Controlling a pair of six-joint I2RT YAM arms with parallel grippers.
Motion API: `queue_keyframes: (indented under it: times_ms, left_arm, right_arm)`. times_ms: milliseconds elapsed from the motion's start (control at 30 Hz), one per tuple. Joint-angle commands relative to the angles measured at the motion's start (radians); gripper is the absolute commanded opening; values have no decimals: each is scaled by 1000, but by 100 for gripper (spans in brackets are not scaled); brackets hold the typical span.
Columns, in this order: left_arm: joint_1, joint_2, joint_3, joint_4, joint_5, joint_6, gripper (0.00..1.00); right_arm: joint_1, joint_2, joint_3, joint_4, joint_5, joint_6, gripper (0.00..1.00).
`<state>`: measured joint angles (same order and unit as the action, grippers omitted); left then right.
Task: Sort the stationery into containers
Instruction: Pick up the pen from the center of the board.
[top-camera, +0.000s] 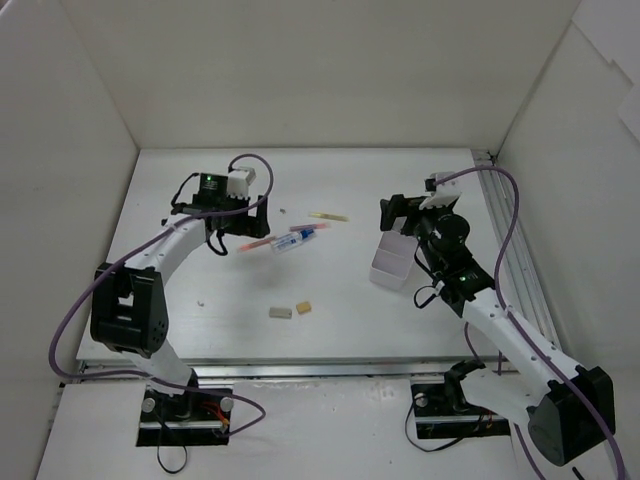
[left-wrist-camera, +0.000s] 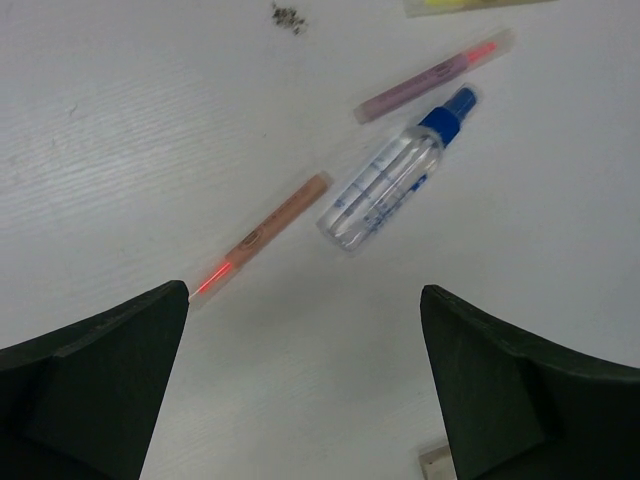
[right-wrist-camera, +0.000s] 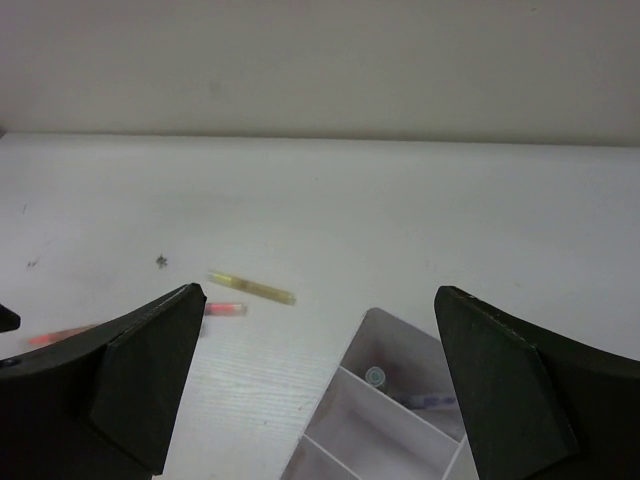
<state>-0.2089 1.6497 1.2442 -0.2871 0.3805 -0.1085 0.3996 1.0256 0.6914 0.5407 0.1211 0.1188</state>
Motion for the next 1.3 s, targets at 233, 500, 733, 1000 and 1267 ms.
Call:
queue_keyframes:
  times_ms: [233, 500, 733, 1000, 1267]
  left_arm:
    - [78, 85, -39, -55, -66, -22, 100]
    - [30, 131, 14, -89, -207, 58, 100]
    - [20, 229, 110, -155, -117, 190, 100]
    - [11, 278, 153, -211, -100, 231, 94]
    - [11, 288, 176, -251, -60, 299, 75]
  right_arm:
    - [-8, 25, 63, -70, -113, 30, 98]
    - [-7, 10, 62, -81, -144, 21, 98]
    - [-5, -16, 46, -74, -126, 12, 98]
    - [-10, -101, 22, -84, -133, 18, 98]
    - [-10, -206, -18, -79, -98, 13, 98]
